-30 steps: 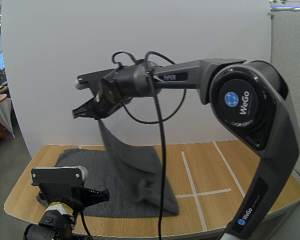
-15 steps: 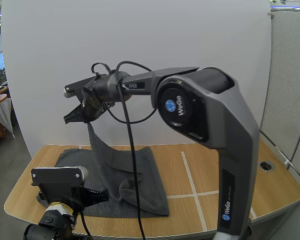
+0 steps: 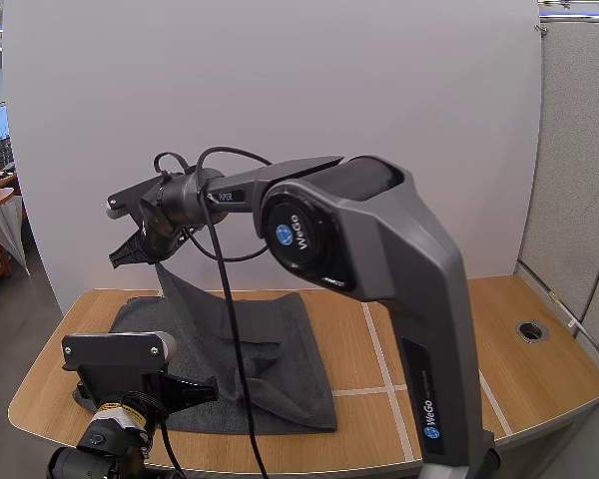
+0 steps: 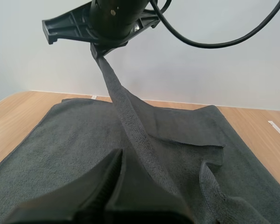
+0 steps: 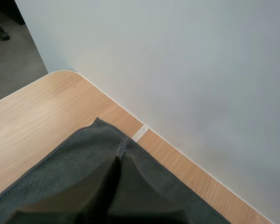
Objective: Fold the towel
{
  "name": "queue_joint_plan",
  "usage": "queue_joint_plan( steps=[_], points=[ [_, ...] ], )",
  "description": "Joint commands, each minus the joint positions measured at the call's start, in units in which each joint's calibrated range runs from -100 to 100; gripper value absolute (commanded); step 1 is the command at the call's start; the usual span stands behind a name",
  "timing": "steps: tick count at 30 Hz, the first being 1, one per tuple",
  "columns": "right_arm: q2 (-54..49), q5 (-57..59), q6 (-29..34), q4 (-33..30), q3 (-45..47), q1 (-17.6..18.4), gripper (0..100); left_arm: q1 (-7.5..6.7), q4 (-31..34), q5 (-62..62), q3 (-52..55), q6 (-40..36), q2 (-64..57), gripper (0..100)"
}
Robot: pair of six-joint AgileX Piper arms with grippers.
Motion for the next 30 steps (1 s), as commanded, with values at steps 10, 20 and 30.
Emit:
queue_joint_plan(
  steps=[10,20,30],
  points=[
    [11.1,0.7,-0.3,-0.1,-14.1,0.0,0,0.09,0.0,-0.5,0.0,-0.5,0.0,0],
    [16.3,1.6,-0.7,0.8,-19.4,0.4,0,0.09,0.0,-0.5,0.0,-0.5,0.0,0],
    [21.5,2.8,-1.1,0.9,-26.5,1.5,0,0.09,0.0,-0.5,0.0,-0.5,0.0,0]
  ],
)
